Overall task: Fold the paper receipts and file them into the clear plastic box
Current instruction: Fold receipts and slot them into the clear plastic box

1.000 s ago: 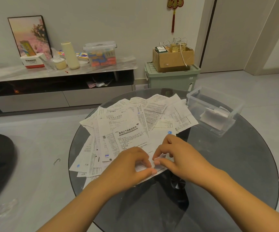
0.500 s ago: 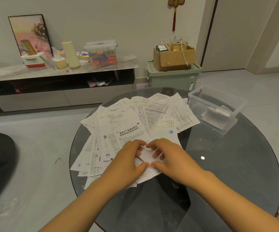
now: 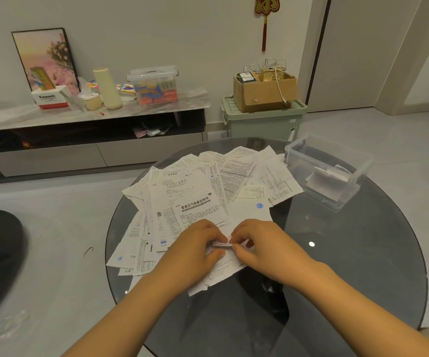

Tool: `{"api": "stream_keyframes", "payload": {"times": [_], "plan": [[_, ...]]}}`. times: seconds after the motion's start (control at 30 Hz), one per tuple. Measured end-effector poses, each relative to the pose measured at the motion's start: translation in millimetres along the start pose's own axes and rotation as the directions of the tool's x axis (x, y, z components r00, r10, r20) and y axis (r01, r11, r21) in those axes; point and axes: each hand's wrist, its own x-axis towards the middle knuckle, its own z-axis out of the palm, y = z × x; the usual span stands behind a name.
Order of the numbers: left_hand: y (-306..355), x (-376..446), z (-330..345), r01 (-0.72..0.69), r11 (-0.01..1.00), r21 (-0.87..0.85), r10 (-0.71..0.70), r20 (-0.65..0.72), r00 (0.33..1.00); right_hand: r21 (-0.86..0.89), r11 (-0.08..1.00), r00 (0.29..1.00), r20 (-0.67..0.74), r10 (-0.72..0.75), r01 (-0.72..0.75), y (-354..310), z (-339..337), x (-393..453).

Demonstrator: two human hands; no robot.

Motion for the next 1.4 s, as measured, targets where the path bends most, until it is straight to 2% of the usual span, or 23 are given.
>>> {"api": "stream_keyframes", "payload": {"times": [0.13, 0.27, 0.43, 0.63, 0.8, 0.97, 1.07, 1.17, 1.27, 1.4], "plan": [[11.6, 4.9, -4.5, 0.05, 0.999, -0.014, -0.051, -0.078, 0.996, -0.017, 0.999, 0.996, -0.086, 0.027, -0.028, 1.2, -10.5, -3.1], [26.0, 12.4, -12.9, 0.109, 0.994, 0.017, -0.107, -0.097, 0.99, -0.034, 0.999, 0.992, -0.127, -0.004, 0.0, 6.1, -21.8, -1.9], [45.6, 30.6, -18.7, 0.08, 0.993, 0.083, -0.073, -0.088, 0.993, -0.05, 0.999, 0.988, -0.152, 0.005, -0.013, 15.7, -37.9, -1.0], [73.2, 69.8, -20.5, 0.035, 0.995, 0.098, -0.032, -0.031, 0.999, 0.038, 0.99, 0.964, -0.224, 0.14, -0.135, 31.0, -70.3, -1.4], [101.4, 106.2, -23.6, -0.069, 0.997, 0.036, 0.069, -0.006, 0.998, 0.078, 0.973, 0.907, -0.351, 0.233, -0.22, 51.6, -96.4, -4.7], [118.7, 138.5, -18.2, -0.177, 0.983, -0.042, 0.176, -0.037, 0.984, 0.096, 0.957, 0.841, -0.461, 0.285, -0.272, 66.5, -120.8, -6.8], [128.1, 159.6, -10.2, -0.2, 0.974, -0.101, 0.192, -0.084, 0.978, 0.097, 0.933, 0.784, -0.516, 0.346, -0.347, 80.2, -137.5, -3.2], [137.5, 180.1, 0.2, -0.216, 0.972, -0.088, 0.21, -0.077, 0.975, 0.08, 0.898, 0.704, -0.593, 0.392, -0.433, 97.0, -152.0, 0.5], [147.0, 197.4, 10.3, -0.244, 0.97, -0.018, 0.244, -0.007, 0.97, 0.069, 0.853, 0.65, -0.617, 0.444, -0.518, 111.8, -160.6, 2.6], [157.3, 220.3, 23.0, -0.283, 0.952, 0.113, 0.258, 0.199, 0.946, 0.008, 0.792, 0.628, -0.603, 0.491, -0.611, 130.3, -164.8, 9.4]]}}
